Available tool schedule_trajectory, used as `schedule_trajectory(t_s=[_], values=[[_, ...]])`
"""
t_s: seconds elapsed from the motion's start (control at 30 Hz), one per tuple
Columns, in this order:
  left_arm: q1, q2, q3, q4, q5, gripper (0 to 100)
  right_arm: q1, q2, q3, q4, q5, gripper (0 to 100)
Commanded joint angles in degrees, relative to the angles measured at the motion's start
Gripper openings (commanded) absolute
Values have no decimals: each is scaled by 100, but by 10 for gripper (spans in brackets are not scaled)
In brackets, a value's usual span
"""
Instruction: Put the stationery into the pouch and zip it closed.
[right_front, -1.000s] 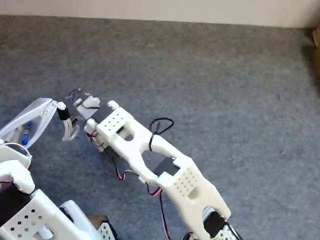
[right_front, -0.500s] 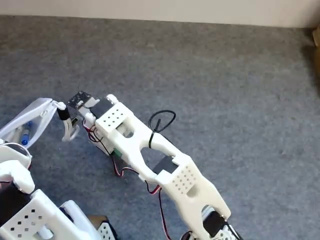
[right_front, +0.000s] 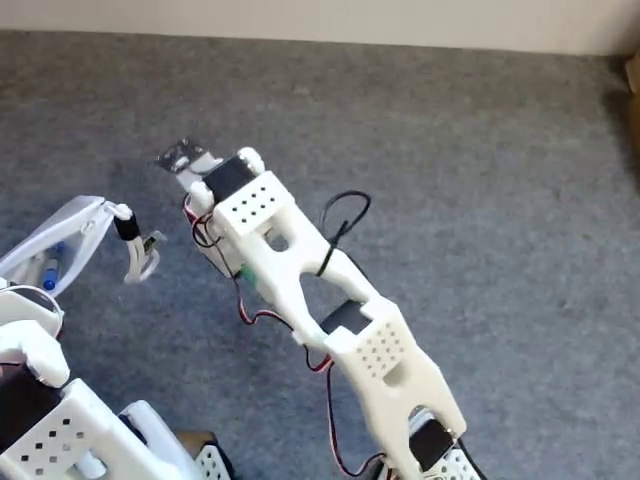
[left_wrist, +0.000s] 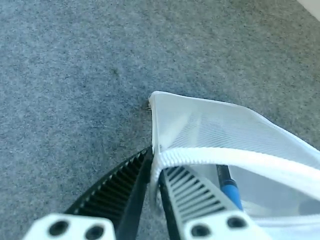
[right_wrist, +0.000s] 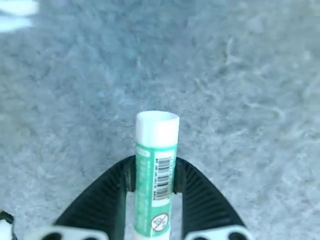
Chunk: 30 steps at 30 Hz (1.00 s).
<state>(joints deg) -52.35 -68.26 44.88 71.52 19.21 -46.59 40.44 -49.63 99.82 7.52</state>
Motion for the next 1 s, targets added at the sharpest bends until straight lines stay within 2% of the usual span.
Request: schedule_trajectory(t_s=[0.0, 0.23, 0.43, 0.6, 0.7, 0.8, 0.97], values=[[-13, 40, -40, -202, 35, 6, 48, -980, 321, 136, -97, 4], [13, 40, -31, -211, 35, 7, -48, -2510, 2264, 101, -105, 4], [462, 40, -31, -176, -237, 7, -66, -3714, 3503, 57, -105, 4], [778, 40, -31, -167, -255, 7, 119, -4444, 4532, -743, -105, 4], [1244, 40, -31, -167, -686, 7, 119, -4787, 5420, -1402, -105, 4], [1631, 40, -31, -167, -774, 7, 145, -5156, 6255, -2193, -105, 4], [1745, 40, -31, -167, -774, 7, 338, -5807, 7398, -3380, -105, 4]])
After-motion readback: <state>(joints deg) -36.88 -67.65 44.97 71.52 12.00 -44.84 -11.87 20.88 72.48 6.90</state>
